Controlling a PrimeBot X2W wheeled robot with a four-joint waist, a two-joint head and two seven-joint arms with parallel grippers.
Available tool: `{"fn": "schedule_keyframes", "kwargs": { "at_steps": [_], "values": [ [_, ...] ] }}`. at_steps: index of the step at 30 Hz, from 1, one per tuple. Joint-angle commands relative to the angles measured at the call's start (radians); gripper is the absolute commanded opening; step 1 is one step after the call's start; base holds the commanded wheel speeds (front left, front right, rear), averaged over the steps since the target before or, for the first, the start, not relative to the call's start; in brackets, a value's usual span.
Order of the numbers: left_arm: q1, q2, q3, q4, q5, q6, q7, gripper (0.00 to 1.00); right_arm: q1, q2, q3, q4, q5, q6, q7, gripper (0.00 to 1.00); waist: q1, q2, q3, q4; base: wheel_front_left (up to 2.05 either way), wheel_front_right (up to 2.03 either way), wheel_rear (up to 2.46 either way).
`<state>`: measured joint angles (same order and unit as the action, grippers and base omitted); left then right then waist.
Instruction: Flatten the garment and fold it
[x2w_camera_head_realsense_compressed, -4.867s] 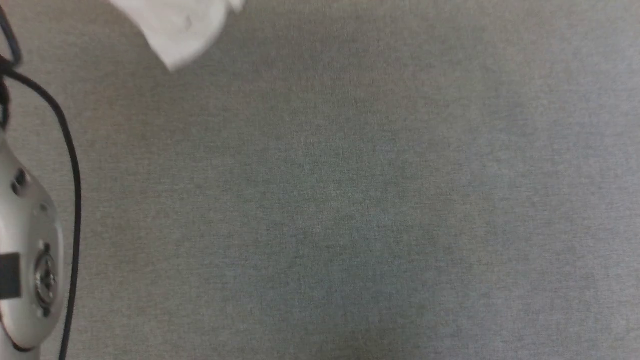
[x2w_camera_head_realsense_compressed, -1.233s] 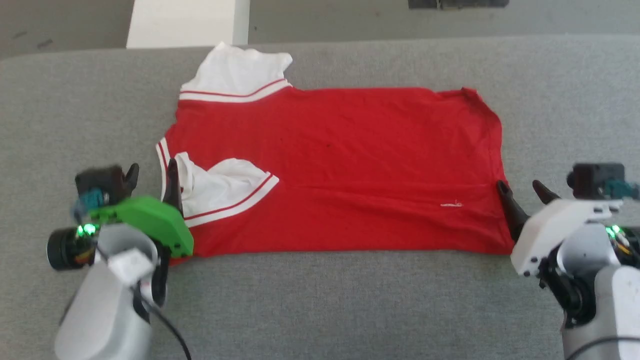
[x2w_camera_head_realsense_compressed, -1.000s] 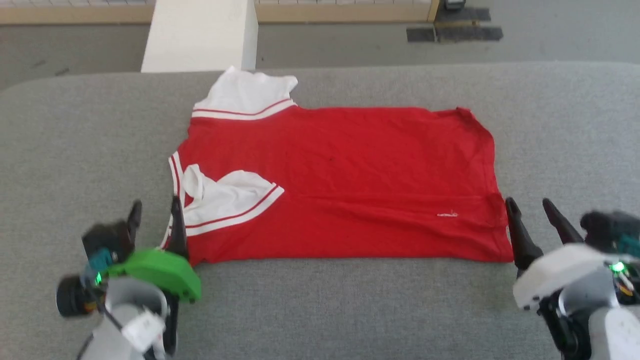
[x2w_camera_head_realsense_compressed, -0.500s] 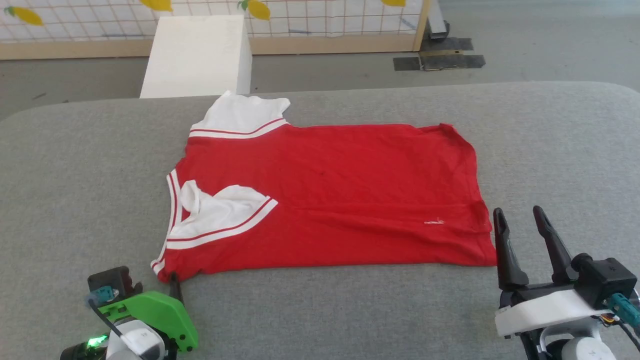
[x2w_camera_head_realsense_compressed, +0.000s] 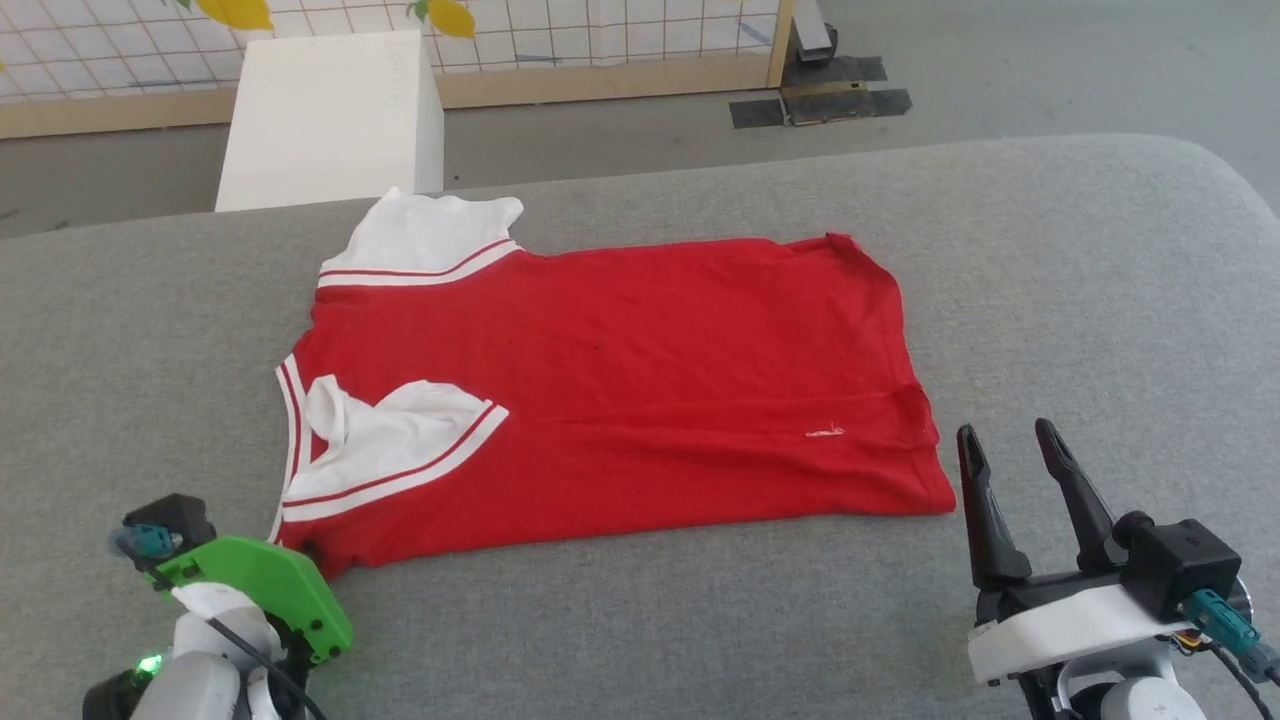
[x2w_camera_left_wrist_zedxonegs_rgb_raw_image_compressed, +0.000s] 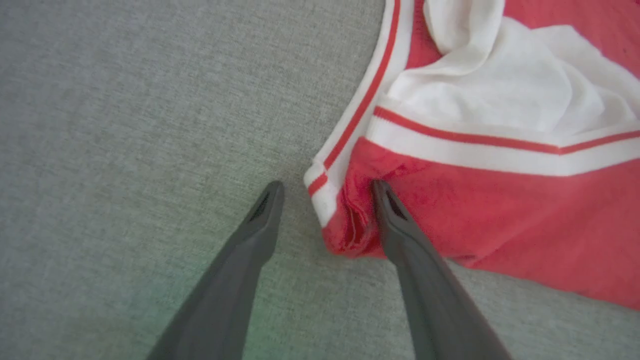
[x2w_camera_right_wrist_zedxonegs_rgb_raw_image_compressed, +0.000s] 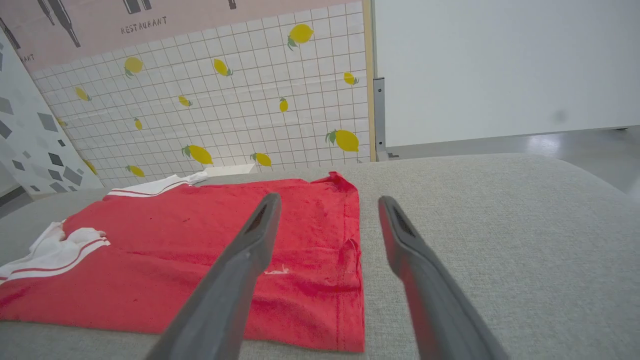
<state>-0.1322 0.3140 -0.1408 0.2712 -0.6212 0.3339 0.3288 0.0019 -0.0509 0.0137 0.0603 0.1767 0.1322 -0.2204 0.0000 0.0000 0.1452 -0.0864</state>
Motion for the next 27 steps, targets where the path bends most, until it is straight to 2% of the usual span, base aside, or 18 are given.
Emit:
{"fn": "schedule_keyframes", "kwargs": {
  "at_steps": [1,8,16,25,26,27],
  "values": [
    [-0.001,-0.001,-0.005,0.011,-0.014,-0.008,0.013,0.0,-0.007,0.001,0.002,0.005,0.0,-0.002,-0.005,1.0,0.0,0.0,0.005,-0.003,0.0,0.0,0.0],
    [0.003,-0.014,-0.019,-0.005,-0.012,-0.028,-0.024,0.0,-0.027,0.001,-0.023,0.034,-0.015,-0.002,0.048,1.0,0.0,0.0,0.008,0.02,0.0,0.0,0.0],
    [-0.029,-0.034,-0.056,0.006,0.013,-0.058,-0.087,0.0,-0.136,0.001,-0.09,0.15,-0.013,-0.002,0.528,1.0,0.0,0.0,0.021,0.072,0.0,0.0,0.0],
    [-0.064,-0.062,-0.083,0.051,0.026,-0.084,-0.149,0.0,-0.211,0.001,-0.149,0.193,-0.076,-0.002,0.911,1.0,0.0,0.0,0.049,0.114,0.0,0.0,0.0],
    [-0.068,-0.063,-0.085,0.057,0.026,-0.088,-0.156,0.0,-0.212,0.001,-0.152,0.193,-0.075,-0.002,0.95,0.93,0.0,0.0,0.051,0.118,0.0,0.0,0.0],
    [-0.07,-0.064,-0.086,0.062,0.026,-0.091,-0.16,0.0,-0.211,0.001,-0.152,0.192,-0.072,-0.002,0.978,0.53,0.0,0.0,0.051,0.12,0.0,0.0,0.0]
  ]
}}
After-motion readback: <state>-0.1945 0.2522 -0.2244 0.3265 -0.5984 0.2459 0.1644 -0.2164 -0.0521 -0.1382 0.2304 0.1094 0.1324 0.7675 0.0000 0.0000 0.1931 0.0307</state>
